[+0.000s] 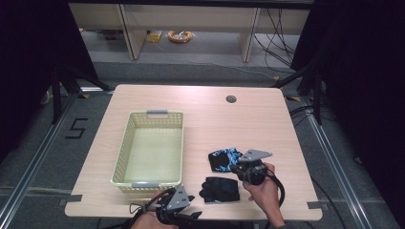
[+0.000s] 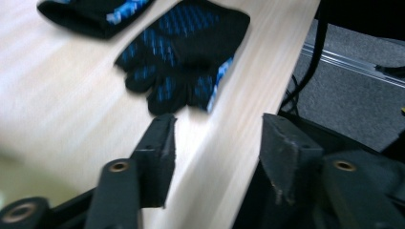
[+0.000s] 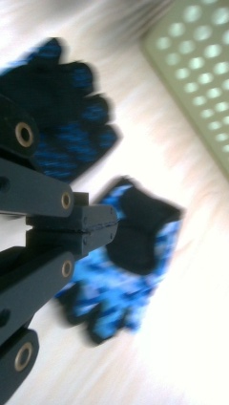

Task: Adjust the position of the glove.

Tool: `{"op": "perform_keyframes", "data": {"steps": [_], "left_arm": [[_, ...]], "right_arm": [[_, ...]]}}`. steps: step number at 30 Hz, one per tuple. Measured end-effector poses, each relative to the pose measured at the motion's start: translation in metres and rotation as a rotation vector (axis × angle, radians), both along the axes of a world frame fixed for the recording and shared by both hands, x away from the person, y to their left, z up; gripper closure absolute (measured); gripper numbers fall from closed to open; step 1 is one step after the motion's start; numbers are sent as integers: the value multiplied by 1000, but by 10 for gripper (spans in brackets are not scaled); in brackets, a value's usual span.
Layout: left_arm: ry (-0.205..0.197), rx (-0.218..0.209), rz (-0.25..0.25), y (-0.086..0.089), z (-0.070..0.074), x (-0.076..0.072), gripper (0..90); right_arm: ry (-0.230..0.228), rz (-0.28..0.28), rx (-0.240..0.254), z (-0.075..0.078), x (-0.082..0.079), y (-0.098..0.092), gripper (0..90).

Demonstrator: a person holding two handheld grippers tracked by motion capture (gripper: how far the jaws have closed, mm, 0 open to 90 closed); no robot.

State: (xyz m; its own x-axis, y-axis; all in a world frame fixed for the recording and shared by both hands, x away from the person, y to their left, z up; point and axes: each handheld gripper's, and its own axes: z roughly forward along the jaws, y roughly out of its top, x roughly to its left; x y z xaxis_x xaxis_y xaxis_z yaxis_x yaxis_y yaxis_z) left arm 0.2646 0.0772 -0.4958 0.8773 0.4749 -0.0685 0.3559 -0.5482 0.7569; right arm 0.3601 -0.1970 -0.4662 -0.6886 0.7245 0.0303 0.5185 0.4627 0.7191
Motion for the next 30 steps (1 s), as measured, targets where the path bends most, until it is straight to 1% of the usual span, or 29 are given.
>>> {"op": "perform_keyframes", "data": {"steps": [1, 2, 3, 4, 5, 6, 7, 8, 9, 10, 11, 12, 13, 14, 15, 16, 17, 18, 19, 20, 21, 23, 24, 25, 26, 27, 28, 29, 30], "left_arm": [[11, -2, 1, 3, 0, -1, 404], [21, -22, 19, 5, 0, -2, 391], [17, -21, 17, 9, 0, -3, 378], [12, -10, 8, 12, 1, -3, 375], [20, -35, 22, 13, -1, -5, 372], [19, -31, 18, 16, -1, -6, 368], [39, -35, 24, 18, -2, -7, 363], [45, -43, 27, 18, -3, -9, 353], [42, -40, 29, 21, -4, -10, 346], [56, -39, 24, 22, -4, -10, 337], [43, -31, 28, 24, -4, -10, 331], [52, -41, 34, 25, -4, -11, 326], [45, -29, 37, 26, -4, -11, 322], [40, -24, 32, 28, -4, -10, 318], [49, -36, 41, 29, -5, -10, 317], [49, -25, 44, 31, -5, -9, 316], [54, -34, 51, 31, -6, -8, 316], [47, -34, 46, 32, -6, -7, 316], [60, -35, 67, 33, -7, -6, 316], [54, -20, 62, 34, -6, -5, 316], [60, -34, 68, 33, -6, -5, 316], [66, -45, 65, 32, -7, -7, 316], [71, -46, 58, 31, -7, -7, 316], [67, -41, 54, 31, -7, -7, 316], [56, -31, 38, 31, -7, -6, 316], [75, -36, 55, 31, -9, -8, 316], [75, -33, 50, 31, -9, -7, 316], [75, -41, 52, 31, -8, -8, 316], [61, -30, 40, 32, -7, -7, 316]], "right_arm": [[14, -15, 2, 1, 3, 6, 900], [14, 3, -3, 1, 9, 13, 900], [18, 14, -11, 0, 14, 20, 900], [27, 19, -3, -3, 20, 30, 900], [50, 33, -7, -4, 24, 37, 900], [47, 45, -14, -6, 29, 42, 900], [59, 58, -31, -9, 33, 49, 900], [56, 63, -44, -13, 35, 55, 900], [66, 70, -52, -14, 36, 59, 900], [76, 78, -71, -17, 38, 65, 900], [94, 91, -101, -19, 38, 69, 900], [90, 85, -112, -22, 38, 72, 900], [91, 70, -126, -24, 38, 75, 900], [112, 96, -141, -24, 39, 74, 900], [100, 111, -157, -25, 41, 72, 900], [125, 88, -135, -25, 39, 69, 900], [123, 70, -119, -26, 38, 68, 900], [136, 67, -129, -24, 39, 64, 900], [134, 73, -140, -24, 38, 62, 900], [124, 90, -141, -25, 38, 57, 900], [140, 73, -135, -25, 36, 56, 900], [140, 65, -157, -27, 32, 50, 900], [145, 54, -143, -28, 31, 47, 900], [154, 41, -136, -27, 28, 41, 900], [154, 41, -136, -27, 28, 41, 900], [147, 40, -142, -26, 28, 32, 900], [147, 40, -142, -26, 28, 32, 900], [160, 23, -132, -26, 27, 29, 900], [163, 20, -133, -26, 28, 23, 900]]}}
